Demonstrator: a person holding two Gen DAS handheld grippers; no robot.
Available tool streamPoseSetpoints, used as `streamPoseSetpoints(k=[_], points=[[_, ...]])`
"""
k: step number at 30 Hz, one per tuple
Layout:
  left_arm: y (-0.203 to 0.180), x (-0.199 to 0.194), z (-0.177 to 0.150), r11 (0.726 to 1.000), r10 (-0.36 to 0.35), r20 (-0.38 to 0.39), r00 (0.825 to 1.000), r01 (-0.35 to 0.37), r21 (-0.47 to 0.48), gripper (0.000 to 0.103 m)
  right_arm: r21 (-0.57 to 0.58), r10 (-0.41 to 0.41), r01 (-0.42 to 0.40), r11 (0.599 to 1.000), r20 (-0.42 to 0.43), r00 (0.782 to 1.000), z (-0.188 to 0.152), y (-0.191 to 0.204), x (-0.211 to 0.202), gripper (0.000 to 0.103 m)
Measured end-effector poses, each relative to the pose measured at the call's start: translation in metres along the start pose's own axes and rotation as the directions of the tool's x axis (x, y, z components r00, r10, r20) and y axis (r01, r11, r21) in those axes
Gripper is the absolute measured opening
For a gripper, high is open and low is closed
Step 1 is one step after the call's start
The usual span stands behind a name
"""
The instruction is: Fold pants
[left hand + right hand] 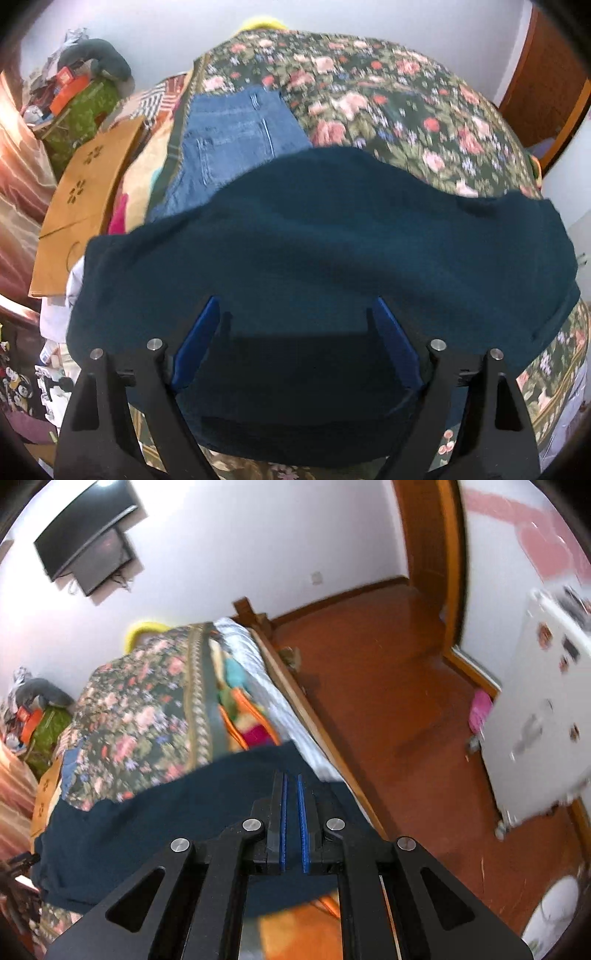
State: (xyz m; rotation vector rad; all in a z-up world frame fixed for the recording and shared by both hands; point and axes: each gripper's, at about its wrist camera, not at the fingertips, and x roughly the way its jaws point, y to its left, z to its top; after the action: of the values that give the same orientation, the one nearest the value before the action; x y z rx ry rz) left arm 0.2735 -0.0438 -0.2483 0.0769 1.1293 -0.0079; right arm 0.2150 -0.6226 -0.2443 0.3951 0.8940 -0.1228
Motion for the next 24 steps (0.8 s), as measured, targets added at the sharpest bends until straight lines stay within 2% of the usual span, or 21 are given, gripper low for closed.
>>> streamPoseSetpoints(k=[3,7,11,14,16,21,24], points=[[-0.002,0.007,-0.008,1.0,0.004,-0.017,1.0,-0.004,0.007,0.085,-0.041,-0.027,0.025,0.999,-0.037,0.999,-0.017,0.006,0.002,0.005],[0.011,-0.007,-0.005,0.999,0.004,0.025,1.0,-0.003,-0.036,0.085,-0.133,-0.021,0.017,0.991,-0.024,1.0,-0.021,0.037,-0.008,0.005],[0.041,-0.034,0.004,0.996,0.013,0.11,0.994,-0.004,-0.084,0.085,-0.218,0.049,-0.046,0.975,0.01,0.999,-0.008,0.096,-0.02,0.006],[0.074,-0.05,0.011,0.993,0.041,0.161,0.986,-0.022,-0.115,0.085,-0.287,0.132,-0.12,0.95,0.023,0.991,0.002,0.151,-0.024,0.017],[0.103,-0.056,0.014,0.989,0.066,0.181,0.981,-0.04,-0.141,0.086,-0.337,0.188,-0.168,0.926,0.028,0.982,0.004,0.189,-0.024,0.03],[0.173,-0.049,0.021,0.982,0.101,0.174,0.98,-0.071,-0.175,0.086,-0.464,0.304,-0.283,0.839,-0.03,0.952,-0.006,0.293,-0.007,0.031],[0.21,-0.032,0.02,0.976,0.104,0.142,0.984,-0.074,-0.204,0.086,-0.512,0.335,-0.332,0.792,-0.09,0.938,-0.016,0.345,0.015,0.031]])
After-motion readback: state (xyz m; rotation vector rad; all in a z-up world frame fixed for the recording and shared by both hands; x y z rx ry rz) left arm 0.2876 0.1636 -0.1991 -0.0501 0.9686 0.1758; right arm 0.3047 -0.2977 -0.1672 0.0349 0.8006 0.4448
